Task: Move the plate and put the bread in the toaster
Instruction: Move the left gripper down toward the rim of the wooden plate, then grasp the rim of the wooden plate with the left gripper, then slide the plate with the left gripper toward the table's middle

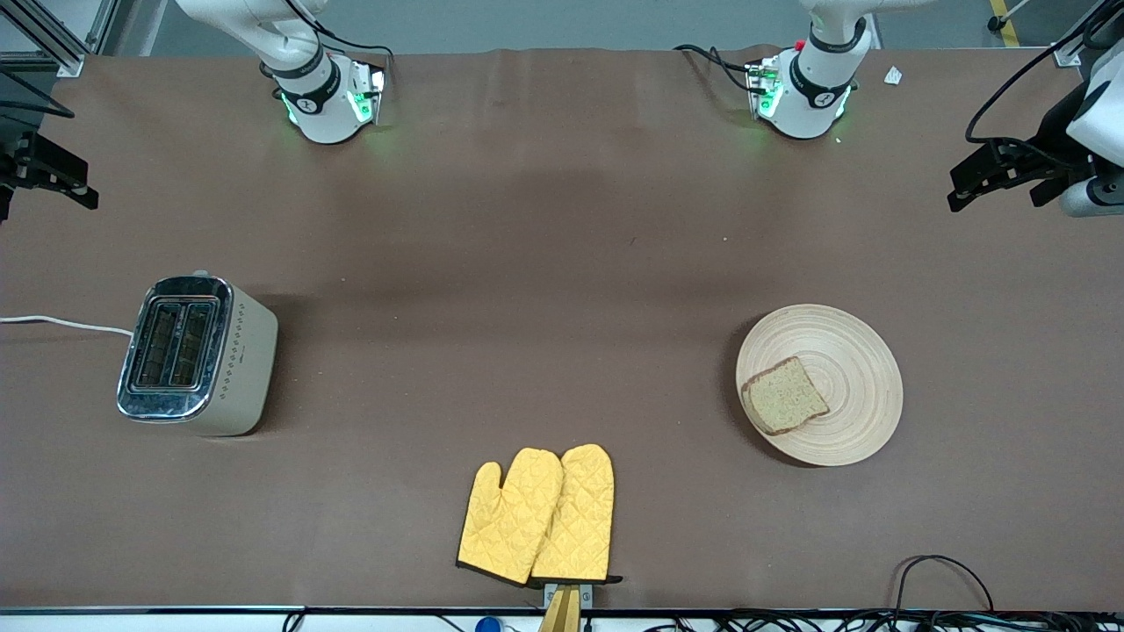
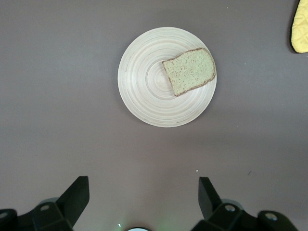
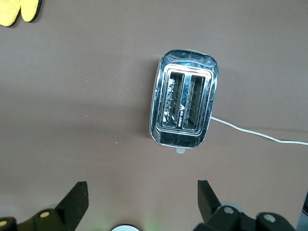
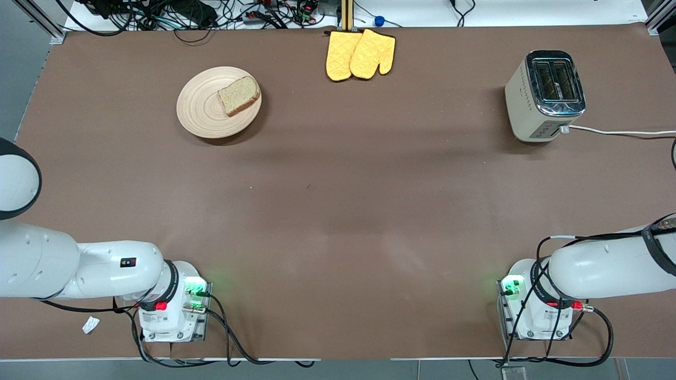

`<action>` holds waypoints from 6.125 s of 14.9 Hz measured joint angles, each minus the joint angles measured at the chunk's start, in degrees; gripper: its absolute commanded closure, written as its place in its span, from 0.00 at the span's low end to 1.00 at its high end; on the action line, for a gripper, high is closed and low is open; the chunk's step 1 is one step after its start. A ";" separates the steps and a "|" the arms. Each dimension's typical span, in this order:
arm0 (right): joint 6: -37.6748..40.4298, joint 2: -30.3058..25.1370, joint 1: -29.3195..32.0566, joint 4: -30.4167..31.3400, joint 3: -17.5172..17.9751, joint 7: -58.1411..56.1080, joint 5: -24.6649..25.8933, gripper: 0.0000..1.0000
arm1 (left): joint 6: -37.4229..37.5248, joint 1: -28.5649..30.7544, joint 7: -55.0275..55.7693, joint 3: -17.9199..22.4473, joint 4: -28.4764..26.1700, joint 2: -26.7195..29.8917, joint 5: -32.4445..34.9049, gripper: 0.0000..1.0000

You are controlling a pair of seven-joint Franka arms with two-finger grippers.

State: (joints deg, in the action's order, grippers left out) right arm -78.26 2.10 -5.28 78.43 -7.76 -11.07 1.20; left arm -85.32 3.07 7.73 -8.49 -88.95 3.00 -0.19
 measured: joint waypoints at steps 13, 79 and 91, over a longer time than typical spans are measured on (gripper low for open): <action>0.01 0.00 0.00 0.01 0.01 0.00 0.00 0.00 | -0.19 0.33 -1.41 4.86 3.17 -10.28 0.00 0.00; 0.60 0.00 -0.08 0.12 0.01 0.00 0.00 0.00 | -20.25 18.48 -51.22 6.92 8.60 -55.67 -48.36 0.81; 0.65 0.00 -0.11 0.12 0.01 0.00 0.00 0.00 | -16.81 17.07 -55.56 2.91 10.55 -55.50 -47.10 0.99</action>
State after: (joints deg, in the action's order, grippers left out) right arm -77.61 2.10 -5.39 78.56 -7.75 -11.07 1.20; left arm -102.13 20.14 -47.83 -5.58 -78.40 -52.50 -47.29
